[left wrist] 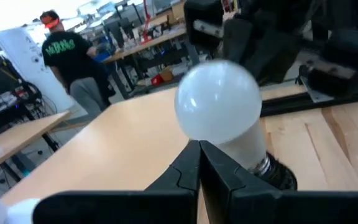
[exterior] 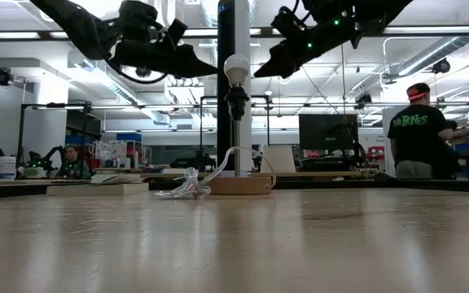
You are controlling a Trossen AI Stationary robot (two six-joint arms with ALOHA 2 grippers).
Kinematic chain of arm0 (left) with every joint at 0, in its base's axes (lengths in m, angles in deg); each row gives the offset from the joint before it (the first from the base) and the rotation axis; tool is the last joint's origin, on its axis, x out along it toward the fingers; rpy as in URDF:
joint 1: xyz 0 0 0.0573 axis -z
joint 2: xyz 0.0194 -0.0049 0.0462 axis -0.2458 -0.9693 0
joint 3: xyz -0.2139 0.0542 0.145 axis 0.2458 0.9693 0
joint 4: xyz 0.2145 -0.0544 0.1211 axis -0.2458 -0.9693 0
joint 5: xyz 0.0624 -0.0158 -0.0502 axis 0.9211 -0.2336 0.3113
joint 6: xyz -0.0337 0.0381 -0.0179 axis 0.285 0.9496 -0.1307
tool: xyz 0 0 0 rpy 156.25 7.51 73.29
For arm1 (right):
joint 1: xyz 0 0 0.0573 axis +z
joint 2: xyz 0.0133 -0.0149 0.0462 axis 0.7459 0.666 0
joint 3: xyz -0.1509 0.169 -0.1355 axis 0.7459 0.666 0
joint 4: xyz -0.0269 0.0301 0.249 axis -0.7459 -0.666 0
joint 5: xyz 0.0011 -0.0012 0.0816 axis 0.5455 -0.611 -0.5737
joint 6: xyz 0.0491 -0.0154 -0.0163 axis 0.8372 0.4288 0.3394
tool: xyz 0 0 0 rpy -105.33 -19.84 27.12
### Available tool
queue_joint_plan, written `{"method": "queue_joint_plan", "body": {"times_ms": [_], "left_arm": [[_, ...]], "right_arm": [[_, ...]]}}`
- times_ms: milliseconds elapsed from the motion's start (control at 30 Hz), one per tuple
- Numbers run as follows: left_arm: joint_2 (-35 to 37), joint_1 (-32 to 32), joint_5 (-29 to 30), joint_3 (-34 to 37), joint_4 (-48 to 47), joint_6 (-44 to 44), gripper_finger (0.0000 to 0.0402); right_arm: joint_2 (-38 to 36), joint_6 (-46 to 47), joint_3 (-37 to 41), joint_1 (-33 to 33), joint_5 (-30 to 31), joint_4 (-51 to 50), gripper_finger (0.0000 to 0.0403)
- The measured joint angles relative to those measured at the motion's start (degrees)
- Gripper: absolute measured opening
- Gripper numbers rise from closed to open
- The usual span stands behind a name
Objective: Screw lightbulb
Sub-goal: Insert the lightbulb into the black lamp
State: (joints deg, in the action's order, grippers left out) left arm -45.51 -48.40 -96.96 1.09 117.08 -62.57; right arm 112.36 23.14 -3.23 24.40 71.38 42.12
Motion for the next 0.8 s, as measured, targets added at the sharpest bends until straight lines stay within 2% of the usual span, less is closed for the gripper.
{"method": "queue_joint_plan", "body": {"times_ms": [400, 667, 800], "left_arm": [[-1.42, 0.08, -1.13, -0.07, 3.13, -0.64, 0.0], [-1.46, 0.35, -1.22, -0.07, 3.18, -0.85, 0.0], [-1.64, 0.37, -5.52, -0.05, 3.26, -0.38, 0.0]], "right_arm": [[0.29, -0.39, 0.02, -0.17, -6.04, 3.29, 0.0], [0.37, -0.07, 0.02, 0.0, -7.69, 3.59, 0.0], [0.37, 0.09, 0.02, 0.33, -8.8, 3.24, 0.0]]}}
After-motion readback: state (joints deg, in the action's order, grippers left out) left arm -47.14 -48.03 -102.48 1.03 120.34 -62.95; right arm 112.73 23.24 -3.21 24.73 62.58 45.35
